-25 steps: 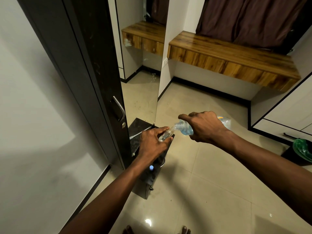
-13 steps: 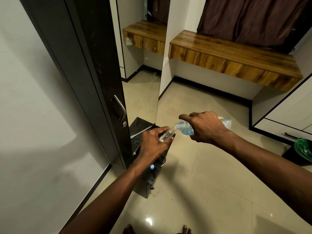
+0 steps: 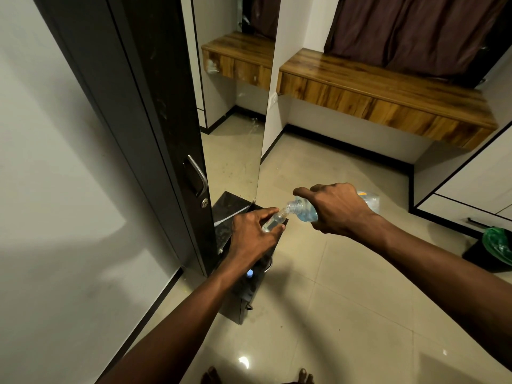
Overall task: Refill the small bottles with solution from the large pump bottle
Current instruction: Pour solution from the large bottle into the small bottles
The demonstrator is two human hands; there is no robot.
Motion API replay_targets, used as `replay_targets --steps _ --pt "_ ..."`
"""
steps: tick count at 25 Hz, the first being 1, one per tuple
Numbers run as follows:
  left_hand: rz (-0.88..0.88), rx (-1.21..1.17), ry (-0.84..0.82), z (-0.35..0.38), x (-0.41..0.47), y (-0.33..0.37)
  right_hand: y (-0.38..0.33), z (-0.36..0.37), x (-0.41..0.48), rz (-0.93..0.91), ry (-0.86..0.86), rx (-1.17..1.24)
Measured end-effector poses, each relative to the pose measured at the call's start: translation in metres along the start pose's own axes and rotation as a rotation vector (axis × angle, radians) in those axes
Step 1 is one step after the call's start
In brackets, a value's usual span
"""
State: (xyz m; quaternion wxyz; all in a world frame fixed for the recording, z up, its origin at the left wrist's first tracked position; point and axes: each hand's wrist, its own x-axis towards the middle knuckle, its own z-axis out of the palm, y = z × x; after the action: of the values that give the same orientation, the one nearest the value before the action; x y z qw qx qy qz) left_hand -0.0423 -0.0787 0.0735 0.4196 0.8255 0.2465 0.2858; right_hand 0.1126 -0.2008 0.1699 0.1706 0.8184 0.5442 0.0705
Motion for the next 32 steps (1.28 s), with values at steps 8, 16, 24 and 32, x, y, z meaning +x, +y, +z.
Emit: replay_targets --steps 8,16,24,32 --pt "-0.005 0.016 -0.006 0.004 0.000 -0.004 0.000 0.001 -0.001 -0.004 0.006 -0.001" --pt "-0.075 -0.036 -0.027 0.010 -0.008 -0.014 -0.006 0.024 0.001 0.028 0.087 0.352" --pt "-0.299 -0.019 -0.049 0.025 -0.038 -0.077 -0.029 0.080 0.004 0.212 0.138 0.957" --pt "-0.512 0.122 -0.110 0.061 -0.092 -0.173 -0.049 0.137 0.011 0.293 0.296 1.183"
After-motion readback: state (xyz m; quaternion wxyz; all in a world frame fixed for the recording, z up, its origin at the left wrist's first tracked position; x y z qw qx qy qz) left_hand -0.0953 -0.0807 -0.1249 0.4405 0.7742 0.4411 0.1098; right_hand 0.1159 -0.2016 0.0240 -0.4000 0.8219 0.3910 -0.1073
